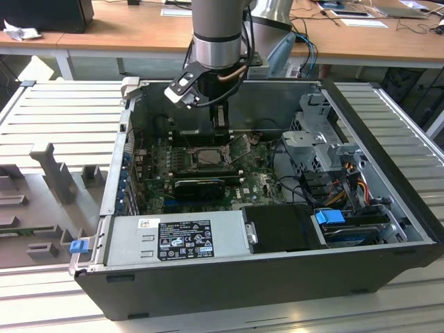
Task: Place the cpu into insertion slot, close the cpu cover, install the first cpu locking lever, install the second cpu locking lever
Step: 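Close the cpu cover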
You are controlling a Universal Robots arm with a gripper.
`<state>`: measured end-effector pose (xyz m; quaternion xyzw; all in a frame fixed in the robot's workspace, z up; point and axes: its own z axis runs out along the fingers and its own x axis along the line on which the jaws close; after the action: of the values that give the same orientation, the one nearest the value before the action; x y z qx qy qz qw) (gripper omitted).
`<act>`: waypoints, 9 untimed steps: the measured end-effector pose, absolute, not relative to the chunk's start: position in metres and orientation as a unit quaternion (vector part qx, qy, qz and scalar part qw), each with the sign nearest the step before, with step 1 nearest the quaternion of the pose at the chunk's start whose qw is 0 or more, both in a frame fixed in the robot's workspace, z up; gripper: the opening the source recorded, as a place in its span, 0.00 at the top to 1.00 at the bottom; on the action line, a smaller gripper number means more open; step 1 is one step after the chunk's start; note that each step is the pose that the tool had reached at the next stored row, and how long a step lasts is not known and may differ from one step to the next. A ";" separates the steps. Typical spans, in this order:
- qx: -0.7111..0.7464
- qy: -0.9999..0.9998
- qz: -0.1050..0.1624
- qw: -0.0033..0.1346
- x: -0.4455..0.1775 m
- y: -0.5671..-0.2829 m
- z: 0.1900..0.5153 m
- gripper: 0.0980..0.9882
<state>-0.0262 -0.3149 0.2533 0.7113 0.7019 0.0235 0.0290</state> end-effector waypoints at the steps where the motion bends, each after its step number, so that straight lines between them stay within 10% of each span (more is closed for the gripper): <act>1: 0.711 0.702 0.023 0.029 -0.025 -0.315 0.253 0.99; 9: 0.711 0.702 0.023 0.028 -0.015 -0.315 0.258 0.99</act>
<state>-0.0152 -0.3149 0.2581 0.7113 0.7019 0.0228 0.0284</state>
